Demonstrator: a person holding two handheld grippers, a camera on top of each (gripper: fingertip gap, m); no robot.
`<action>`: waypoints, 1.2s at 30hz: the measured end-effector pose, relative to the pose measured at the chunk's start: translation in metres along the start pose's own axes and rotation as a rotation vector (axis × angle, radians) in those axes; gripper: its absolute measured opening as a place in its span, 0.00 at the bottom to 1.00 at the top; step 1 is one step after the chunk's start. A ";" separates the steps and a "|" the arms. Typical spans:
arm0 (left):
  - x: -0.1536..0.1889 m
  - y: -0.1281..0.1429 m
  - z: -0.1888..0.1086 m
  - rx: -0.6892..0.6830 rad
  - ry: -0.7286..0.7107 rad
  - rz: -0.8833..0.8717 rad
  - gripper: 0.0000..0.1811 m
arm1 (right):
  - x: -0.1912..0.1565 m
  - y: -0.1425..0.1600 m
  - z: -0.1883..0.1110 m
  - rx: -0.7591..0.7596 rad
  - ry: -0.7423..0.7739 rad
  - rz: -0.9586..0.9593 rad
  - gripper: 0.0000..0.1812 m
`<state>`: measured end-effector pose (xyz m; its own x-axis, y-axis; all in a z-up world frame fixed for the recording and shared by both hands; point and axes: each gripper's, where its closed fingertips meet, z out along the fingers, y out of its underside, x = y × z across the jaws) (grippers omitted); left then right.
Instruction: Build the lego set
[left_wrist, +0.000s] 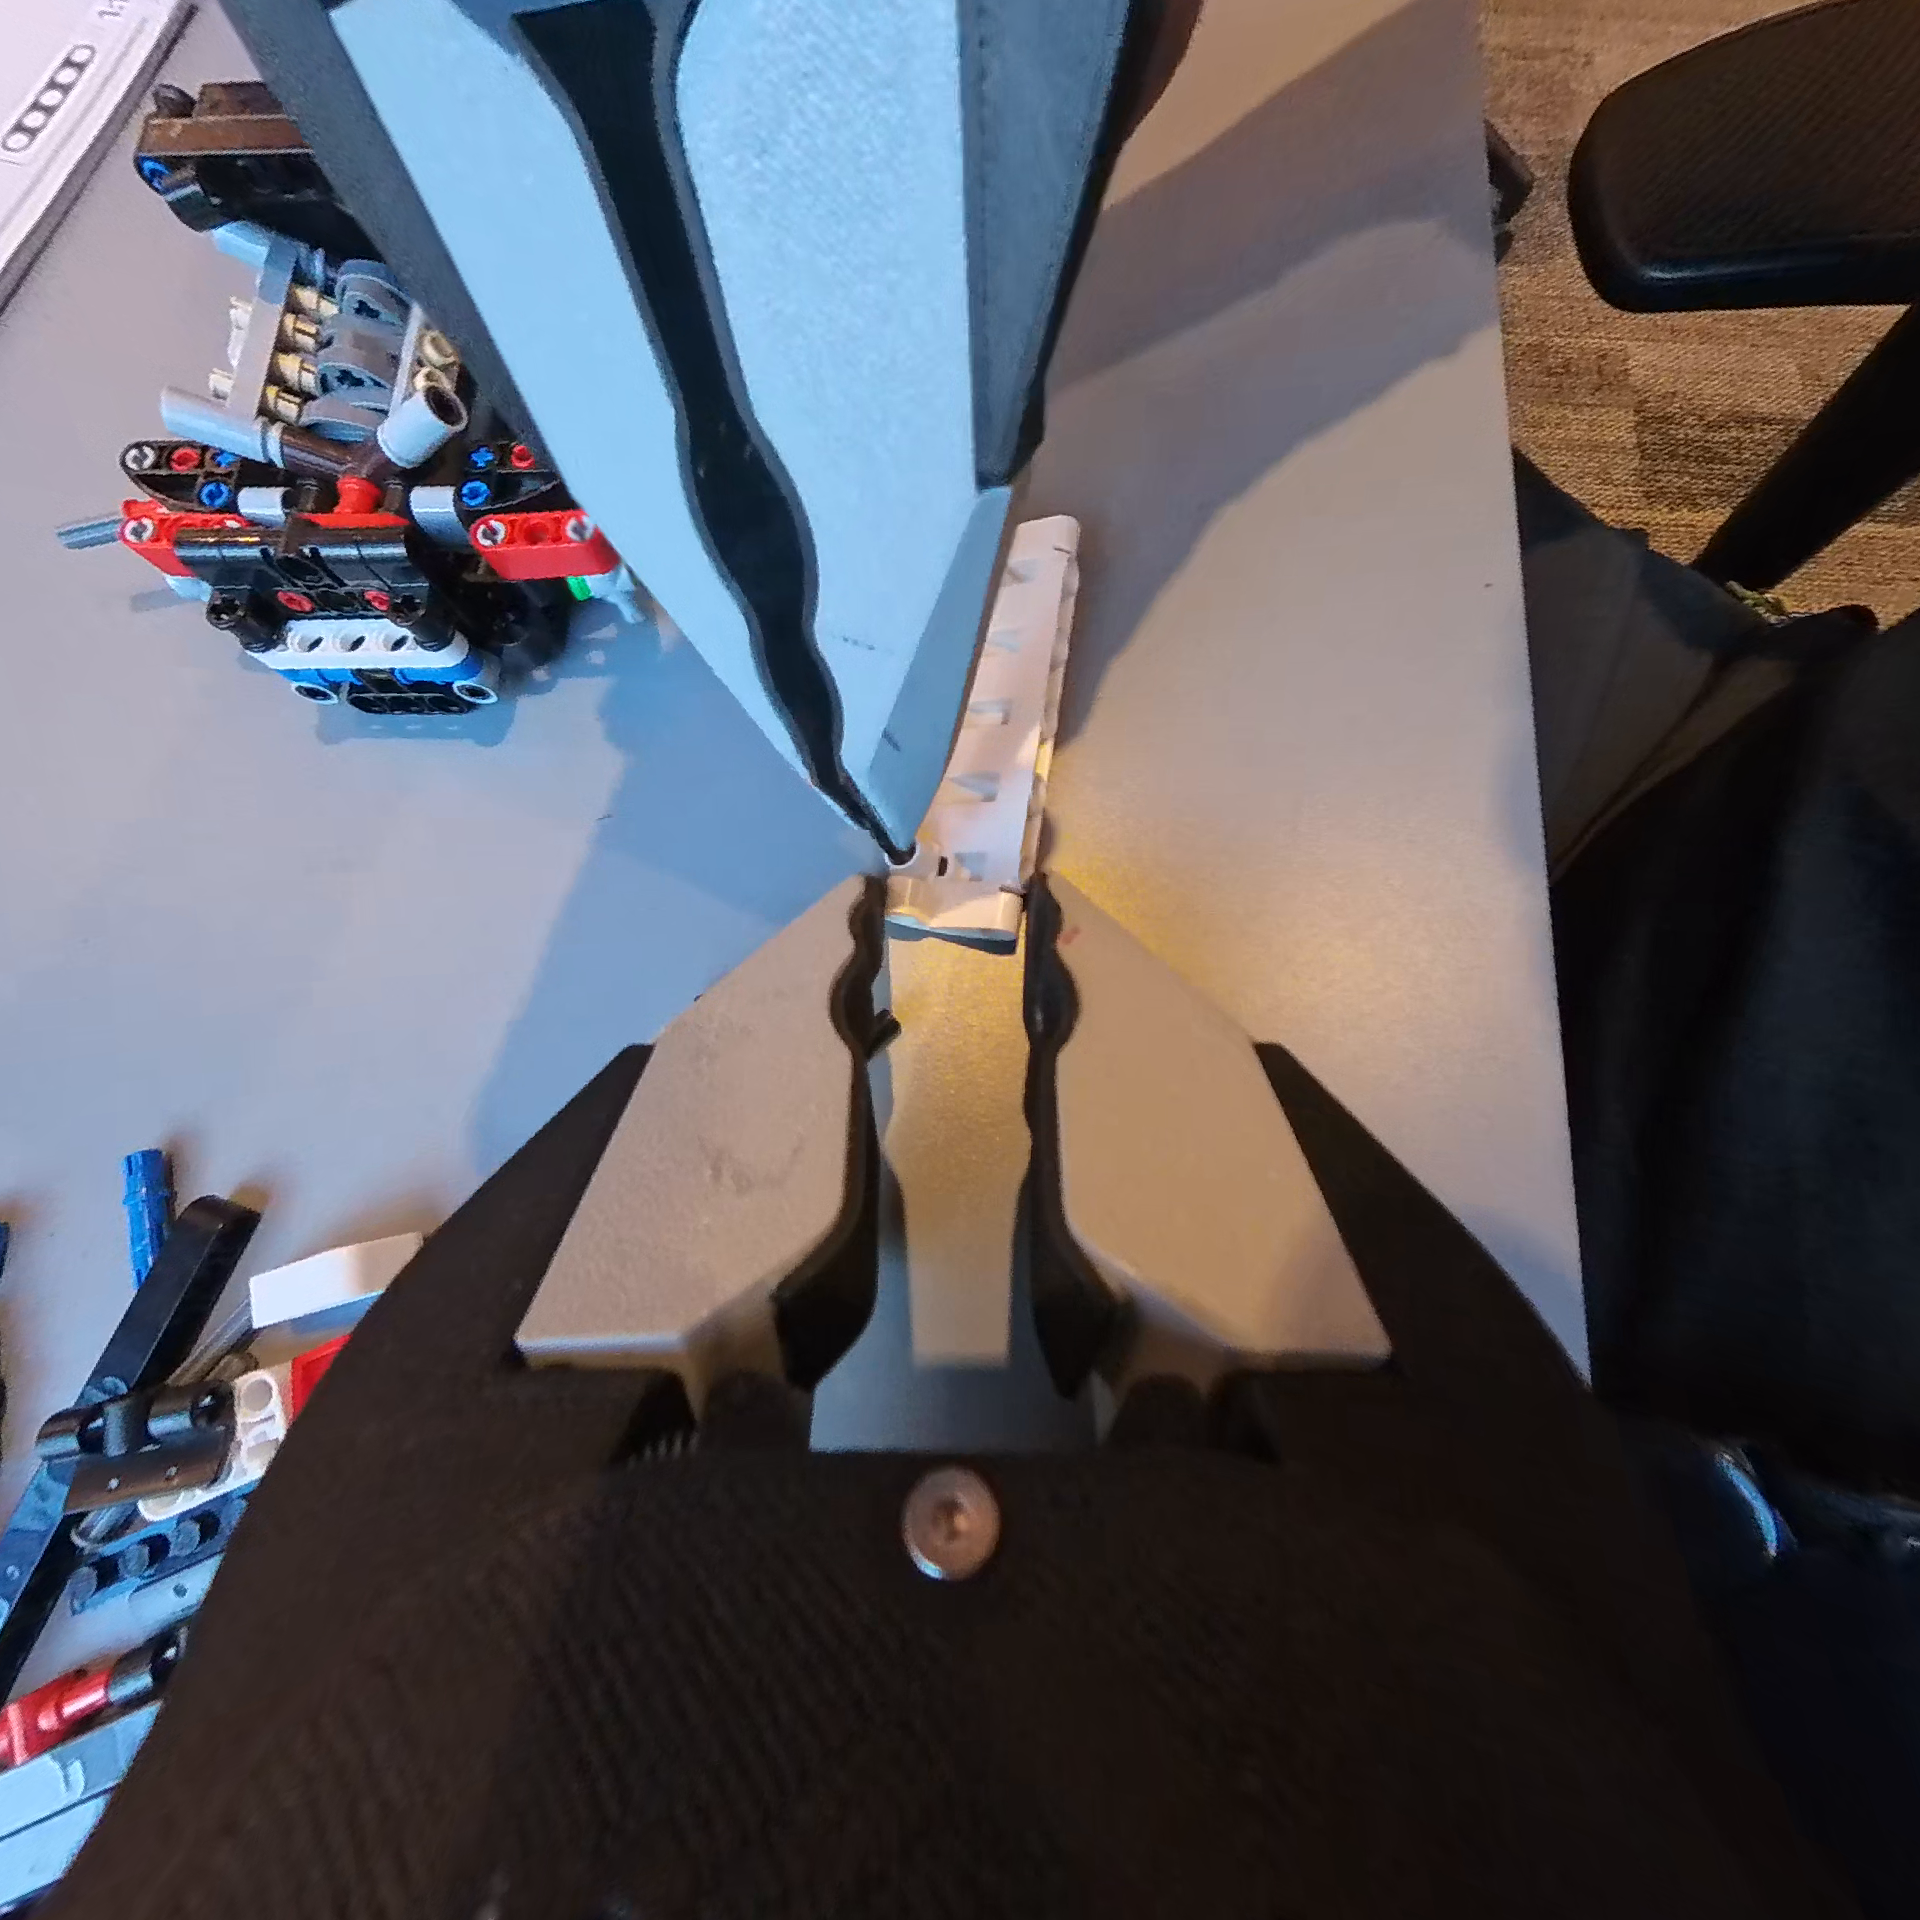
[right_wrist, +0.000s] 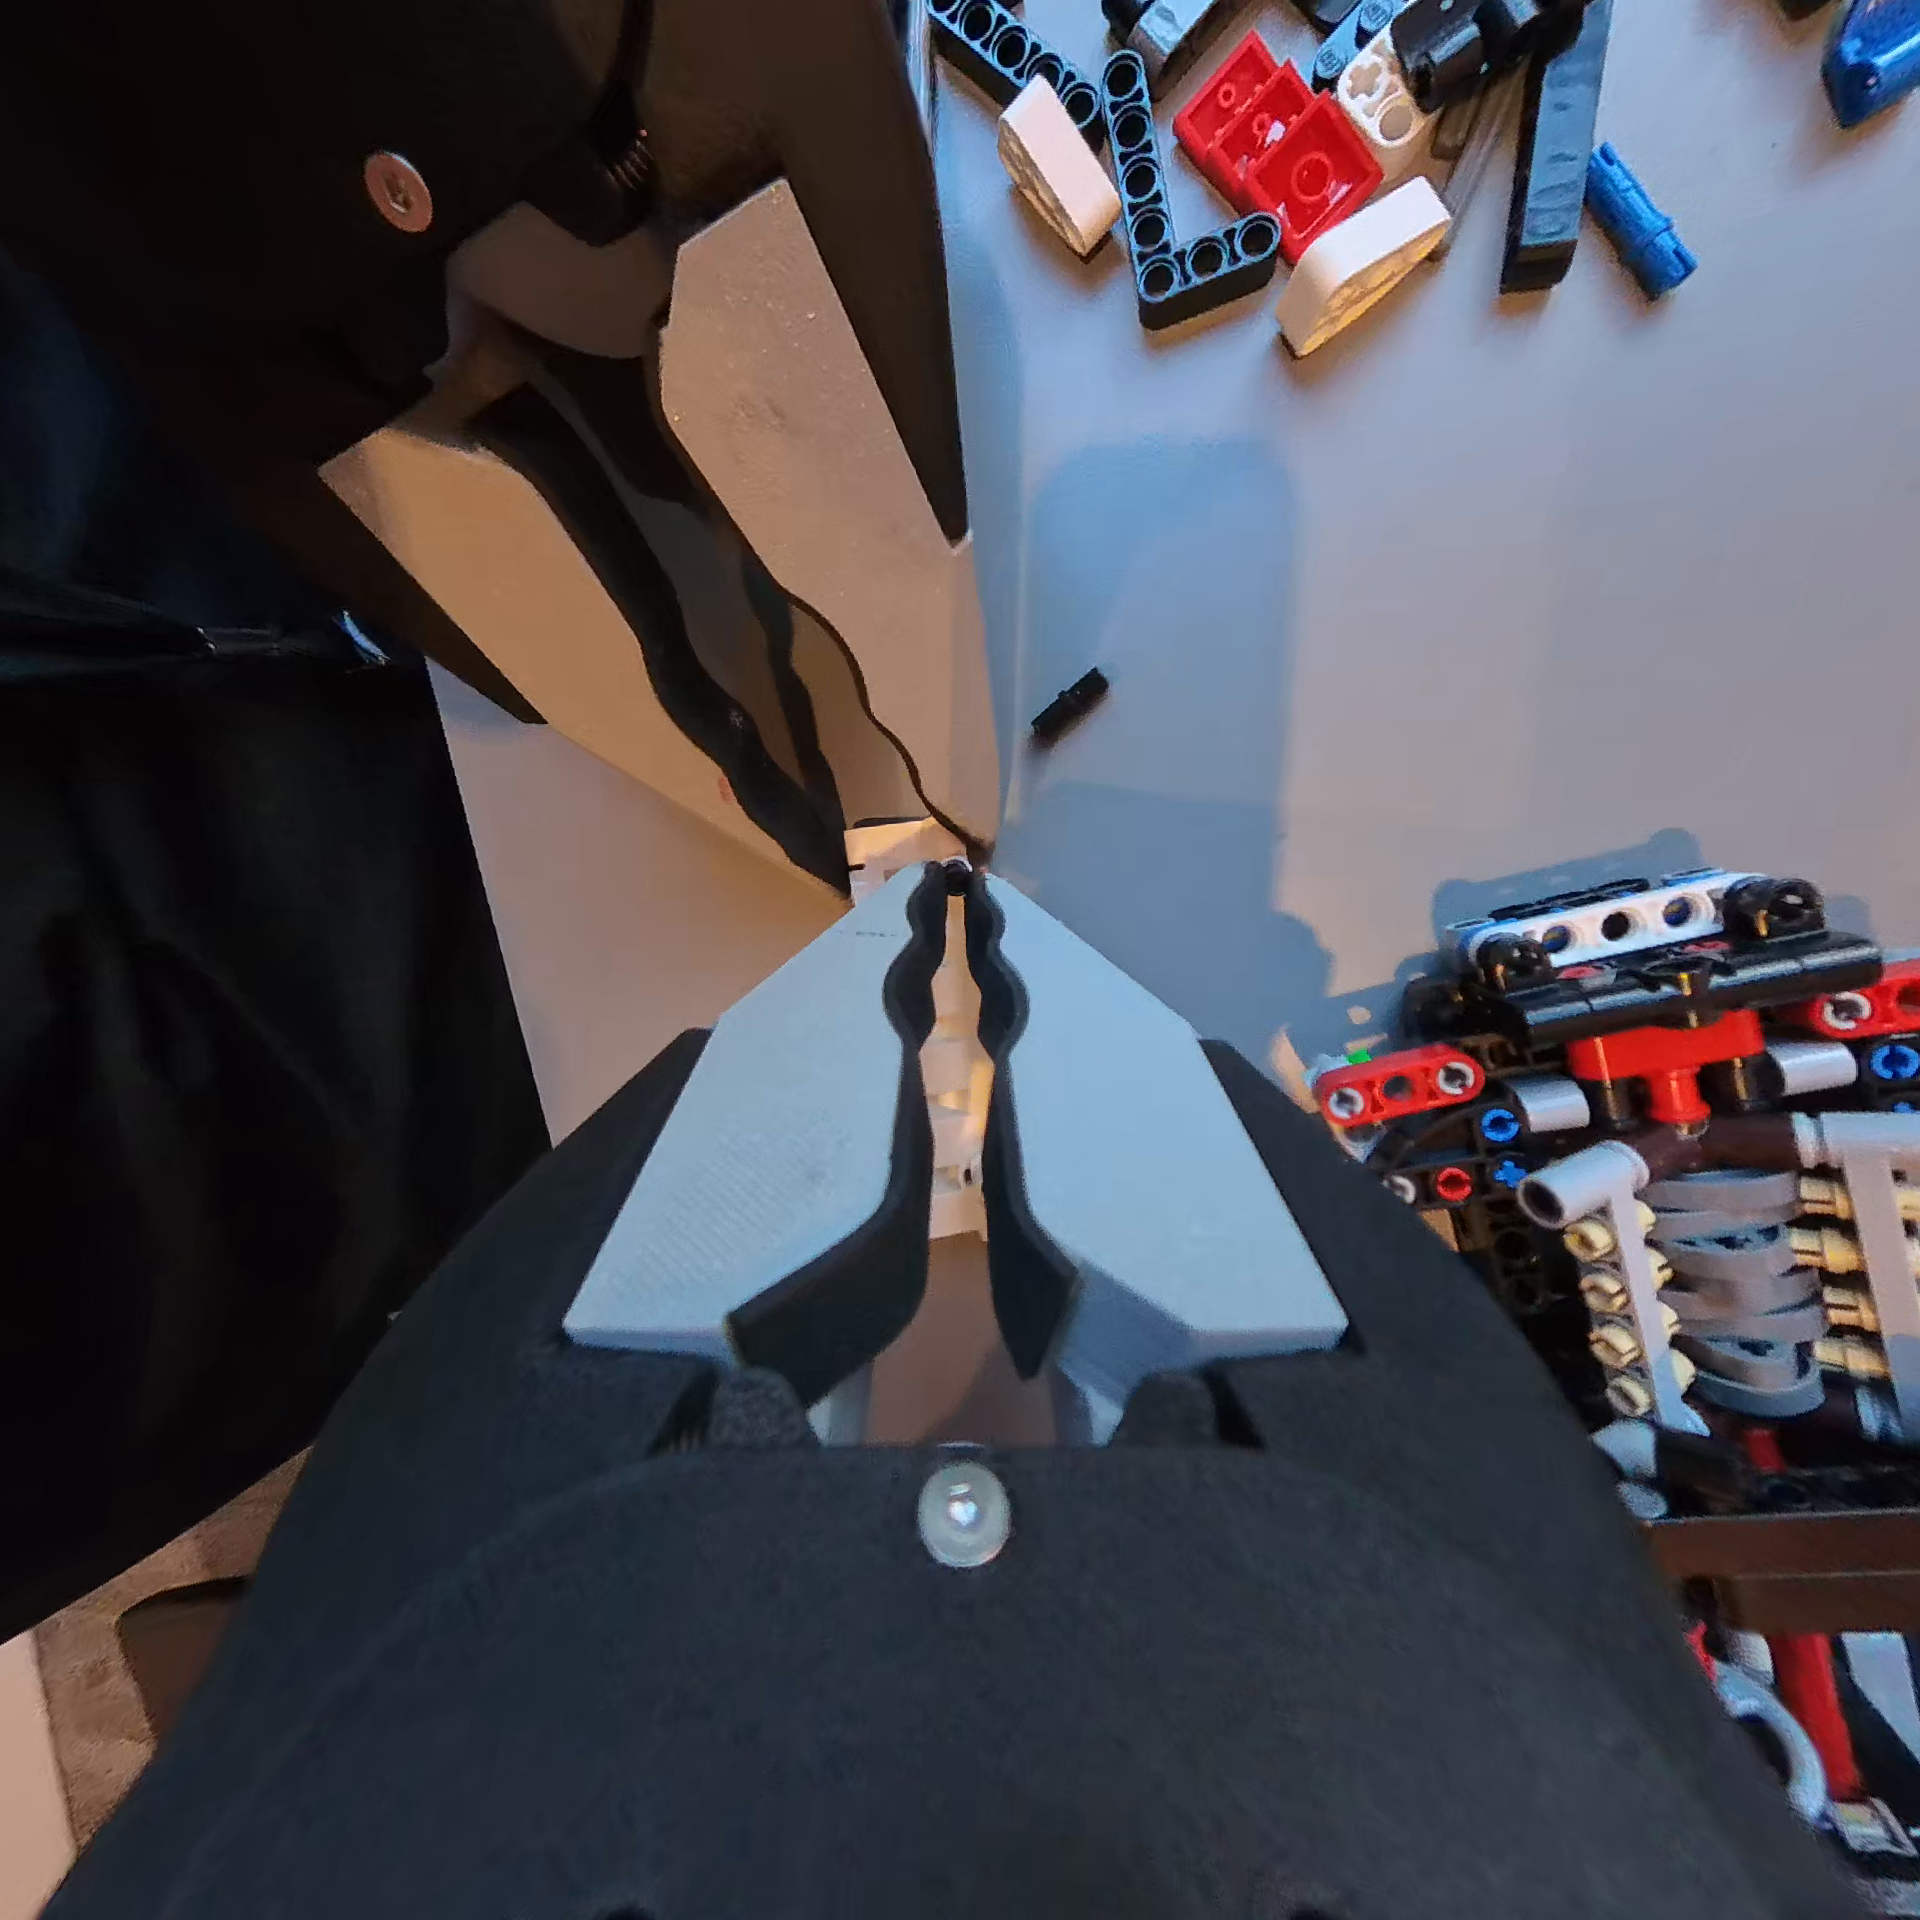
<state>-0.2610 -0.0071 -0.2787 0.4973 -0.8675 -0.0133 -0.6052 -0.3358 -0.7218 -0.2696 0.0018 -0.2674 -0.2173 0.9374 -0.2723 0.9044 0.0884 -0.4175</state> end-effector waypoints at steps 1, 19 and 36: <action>0.000 0.000 0.000 0.000 0.000 0.000 0.13 | 0.000 0.000 0.000 -0.004 -0.008 0.000 0.01; 0.004 0.000 0.000 0.003 0.025 0.010 0.13 | -0.004 0.002 0.001 -0.067 -0.192 -0.028 0.01; 0.008 -0.002 0.000 0.009 0.042 0.008 0.13 | -0.006 0.004 0.003 -0.084 -0.154 -0.015 0.01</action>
<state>-0.2565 -0.0133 -0.2774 0.4658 -0.8848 0.0097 -0.6033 -0.3256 -0.7281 -0.2662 -0.0043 -0.2701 -0.2788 0.8737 -0.3987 0.9268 0.1361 -0.3500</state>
